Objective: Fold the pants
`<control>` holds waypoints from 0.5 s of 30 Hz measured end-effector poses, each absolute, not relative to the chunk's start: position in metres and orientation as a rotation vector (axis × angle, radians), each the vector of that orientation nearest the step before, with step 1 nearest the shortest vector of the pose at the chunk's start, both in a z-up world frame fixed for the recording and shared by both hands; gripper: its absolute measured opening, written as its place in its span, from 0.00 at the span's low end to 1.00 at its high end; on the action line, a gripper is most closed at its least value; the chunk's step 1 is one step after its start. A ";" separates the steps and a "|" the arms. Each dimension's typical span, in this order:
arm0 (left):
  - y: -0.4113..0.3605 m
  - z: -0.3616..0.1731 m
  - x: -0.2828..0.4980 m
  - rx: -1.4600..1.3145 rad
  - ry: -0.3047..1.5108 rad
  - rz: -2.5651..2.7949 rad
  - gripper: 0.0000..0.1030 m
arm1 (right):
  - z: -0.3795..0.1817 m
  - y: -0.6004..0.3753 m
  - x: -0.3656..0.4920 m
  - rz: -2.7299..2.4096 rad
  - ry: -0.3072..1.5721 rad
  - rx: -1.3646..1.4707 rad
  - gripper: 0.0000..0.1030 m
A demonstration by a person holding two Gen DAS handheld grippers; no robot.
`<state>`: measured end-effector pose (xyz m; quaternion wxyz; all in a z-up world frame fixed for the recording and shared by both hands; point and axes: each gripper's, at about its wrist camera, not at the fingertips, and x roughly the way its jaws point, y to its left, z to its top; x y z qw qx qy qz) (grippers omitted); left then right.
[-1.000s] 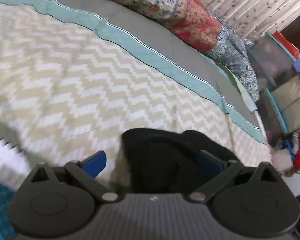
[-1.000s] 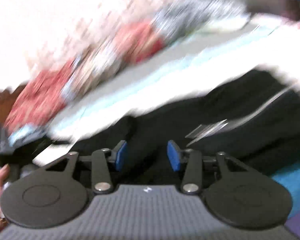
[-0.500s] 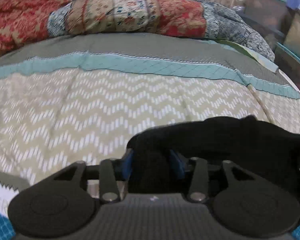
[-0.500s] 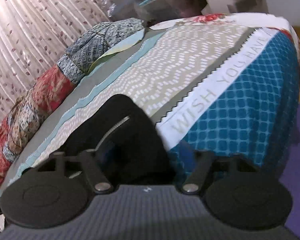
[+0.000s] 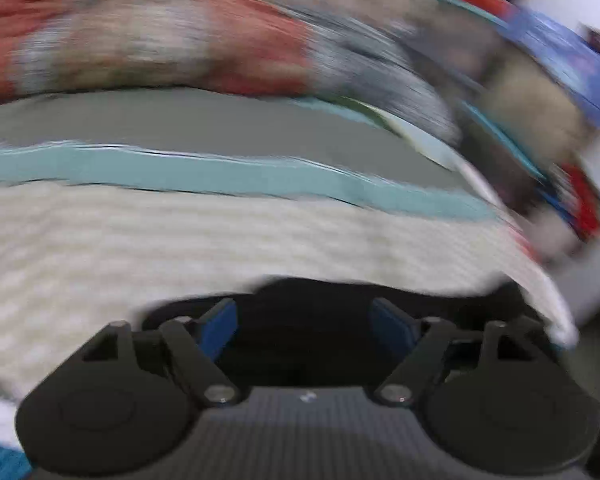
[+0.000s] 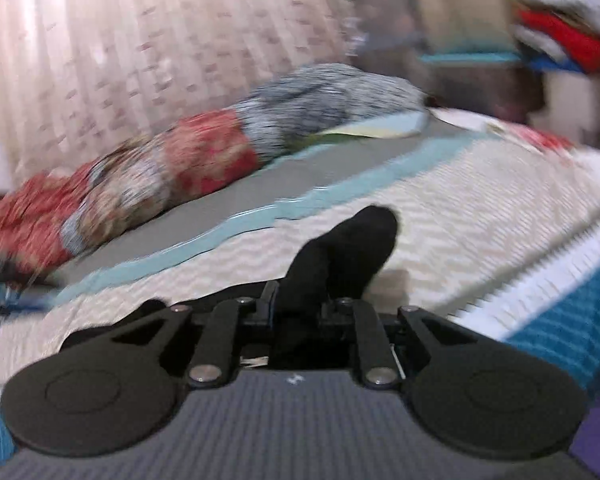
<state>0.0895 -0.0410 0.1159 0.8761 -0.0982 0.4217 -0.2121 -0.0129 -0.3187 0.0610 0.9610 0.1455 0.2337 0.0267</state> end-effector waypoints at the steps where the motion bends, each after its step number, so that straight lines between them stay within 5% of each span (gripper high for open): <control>1: -0.061 0.116 0.092 -0.195 0.911 -0.501 0.88 | 0.062 -0.310 -0.012 0.066 0.474 0.263 0.18; 6: -0.135 0.116 0.102 -0.119 0.977 -0.656 1.00 | 0.061 -0.281 -0.013 0.133 0.493 0.160 0.18; 9: -0.162 0.112 0.106 -0.071 1.005 -0.683 0.97 | 0.064 -0.271 -0.015 0.160 0.483 0.112 0.18; 10: -0.168 0.110 0.105 -0.016 0.994 -0.683 0.81 | 0.066 -0.269 -0.016 0.168 0.477 0.107 0.18; 11: -0.174 0.108 0.102 0.037 0.997 -0.676 0.40 | 0.067 -0.267 -0.016 0.177 0.468 0.098 0.19; 12: -0.178 0.103 0.101 0.062 1.020 -0.686 0.26 | 0.068 -0.263 -0.019 0.184 0.460 0.087 0.19; 15: -0.162 0.104 0.101 -0.015 1.015 -0.701 0.20 | 0.064 -0.257 -0.022 0.191 0.452 0.067 0.27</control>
